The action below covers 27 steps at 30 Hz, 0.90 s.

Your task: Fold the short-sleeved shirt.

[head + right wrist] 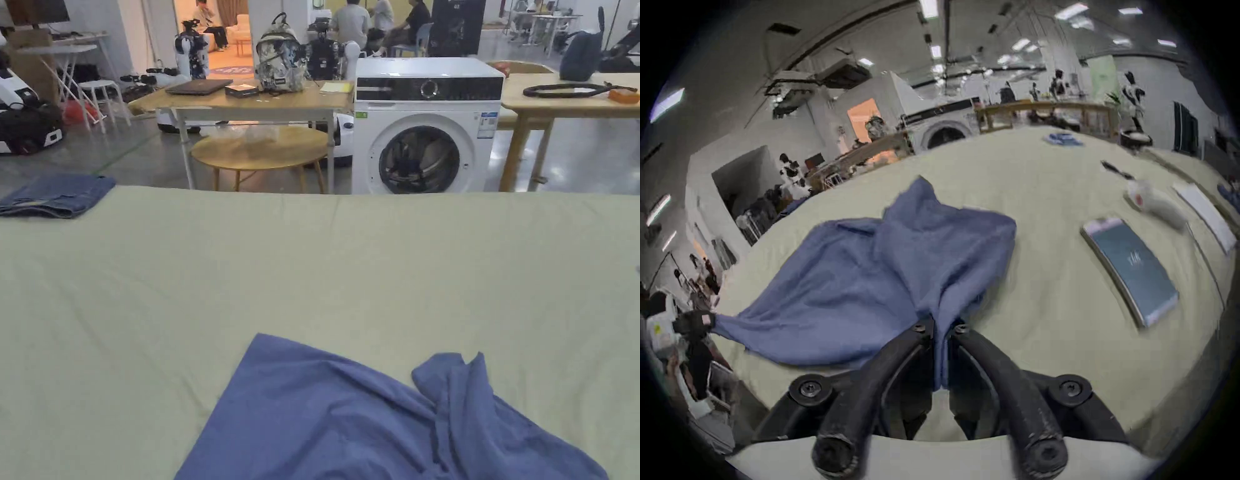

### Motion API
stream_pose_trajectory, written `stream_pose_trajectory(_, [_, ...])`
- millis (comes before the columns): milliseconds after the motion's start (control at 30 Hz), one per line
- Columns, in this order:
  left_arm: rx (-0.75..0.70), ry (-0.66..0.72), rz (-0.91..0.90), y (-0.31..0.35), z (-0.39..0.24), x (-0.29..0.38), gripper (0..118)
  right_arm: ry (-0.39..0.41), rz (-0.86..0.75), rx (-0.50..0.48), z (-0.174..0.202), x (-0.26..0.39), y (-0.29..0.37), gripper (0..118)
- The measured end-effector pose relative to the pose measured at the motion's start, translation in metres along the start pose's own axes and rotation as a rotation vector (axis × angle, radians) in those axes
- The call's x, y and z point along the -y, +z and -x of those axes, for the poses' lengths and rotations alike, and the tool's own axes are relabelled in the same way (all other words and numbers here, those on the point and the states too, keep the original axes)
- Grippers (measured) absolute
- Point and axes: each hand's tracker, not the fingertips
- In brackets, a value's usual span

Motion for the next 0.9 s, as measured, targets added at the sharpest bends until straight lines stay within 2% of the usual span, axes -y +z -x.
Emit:
stream_pose_trajectory(67, [-0.006, 0.007, 0.009, 0.0, 0.0, 0.001, 4, 0.008, 0.003, -0.001, -0.005, 0.007, 0.002, 7])
stream_pose_trajectory(100, [-0.008, 0.002, 0.013, 0.008, 0.02, 0.024, 23, 0.028, 0.008, 0.008, -0.004, 0.01, 0.002, 21])
stream_pose_trajectory(200, [-0.051, -0.08, 0.021, -0.002, 0.008, 0.01, 47, 0.101, 0.022, 0.047, 0.0, 0.01, 0.004, 43])
stream_pose_trajectory(233, [-0.064, -0.116, 0.006, 0.011, 0.003, 0.024, 68, 0.116, 0.005, 0.05, 0.0, 0.01, 0.009, 67])
stream_pose_trajectory(267, [-0.065, -0.139, -0.006, 0.012, -0.004, 0.02, 77, 0.123, -0.003, 0.053, 0.0, 0.008, 0.013, 85])
stream_pose_trajectory(300, [-0.036, -0.154, -0.038, 0.014, -0.011, 0.013, 77, 0.119, -0.032, 0.042, -0.001, 0.005, 0.019, 88])
stream_pose_trajectory(400, [0.0, -0.231, -0.131, 0.028, -0.032, -0.006, 77, 0.106, -0.114, 0.015, 0.006, -0.018, 0.034, 88])
stream_pose_trajectory(567, [0.088, -0.324, -0.324, 0.048, -0.06, -0.036, 77, 0.186, -0.24, 0.018, 0.034, -0.058, 0.059, 88])
stream_pose_trajectory(600, [0.099, -0.337, -0.343, 0.049, -0.064, -0.042, 70, 0.192, -0.251, 0.026, 0.033, -0.056, 0.058, 88])
stream_pose_trajectory(633, [0.117, -0.339, -0.355, 0.057, -0.089, -0.036, 56, 0.195, -0.255, 0.025, 0.036, -0.06, 0.062, 86])
stream_pose_trajectory(667, [0.129, -0.334, -0.354, 0.058, -0.092, -0.04, 31, 0.199, -0.254, 0.01, 0.038, -0.064, 0.065, 72])
stream_pose_trajectory(700, [0.143, -0.332, -0.357, 0.057, -0.093, -0.044, 0, 0.198, -0.266, -0.005, 0.041, -0.065, 0.068, 36])
stream_pose_trajectory(733, [0.159, -0.33, -0.346, 0.055, -0.093, -0.047, 0, 0.197, -0.276, -0.012, 0.044, -0.066, 0.07, 10])
stream_pose_trajectory(767, [0.18, -0.328, -0.374, 0.057, -0.099, -0.041, 0, 0.197, -0.283, -0.01, 0.046, -0.067, 0.071, 2])
stream_pose_trajectory(900, [0.139, -0.326, -0.332, 0.058, -0.1, -0.035, 0, 0.218, -0.297, -0.006, 0.051, -0.066, 0.071, 0])
